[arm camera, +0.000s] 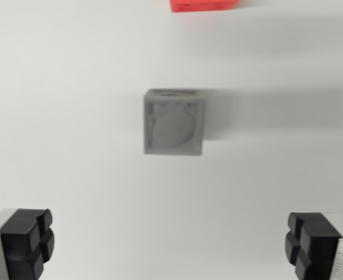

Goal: Destack cube

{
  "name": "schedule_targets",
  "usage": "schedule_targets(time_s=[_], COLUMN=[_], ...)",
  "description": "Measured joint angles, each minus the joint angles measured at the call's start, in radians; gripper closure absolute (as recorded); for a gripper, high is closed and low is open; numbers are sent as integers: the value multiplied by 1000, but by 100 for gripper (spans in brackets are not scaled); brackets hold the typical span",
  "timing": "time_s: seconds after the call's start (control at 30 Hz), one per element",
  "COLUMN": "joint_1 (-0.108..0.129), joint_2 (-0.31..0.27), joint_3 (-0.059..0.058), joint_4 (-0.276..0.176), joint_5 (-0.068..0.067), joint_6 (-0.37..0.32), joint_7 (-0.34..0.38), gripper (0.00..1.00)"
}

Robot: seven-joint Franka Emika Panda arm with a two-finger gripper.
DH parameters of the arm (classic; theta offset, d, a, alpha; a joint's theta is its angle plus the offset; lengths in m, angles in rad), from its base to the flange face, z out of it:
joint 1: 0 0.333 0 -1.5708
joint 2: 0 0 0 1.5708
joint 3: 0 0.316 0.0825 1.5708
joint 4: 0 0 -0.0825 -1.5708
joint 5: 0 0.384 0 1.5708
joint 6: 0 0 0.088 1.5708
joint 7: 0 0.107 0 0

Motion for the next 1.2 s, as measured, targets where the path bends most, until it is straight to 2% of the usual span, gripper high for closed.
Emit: schedule_targets(time_s=[0.3,0.63,1.2], joint_1=[-1,-1,-1], joint_2=[-80,-136,-179], joint_3=[3,6,9], joint_4=[38,83,133], joint_5=[-3,-3,-3], joint_6=[-117,-219,-313], joint_7=[3,4,5], gripper=[0,0,0])
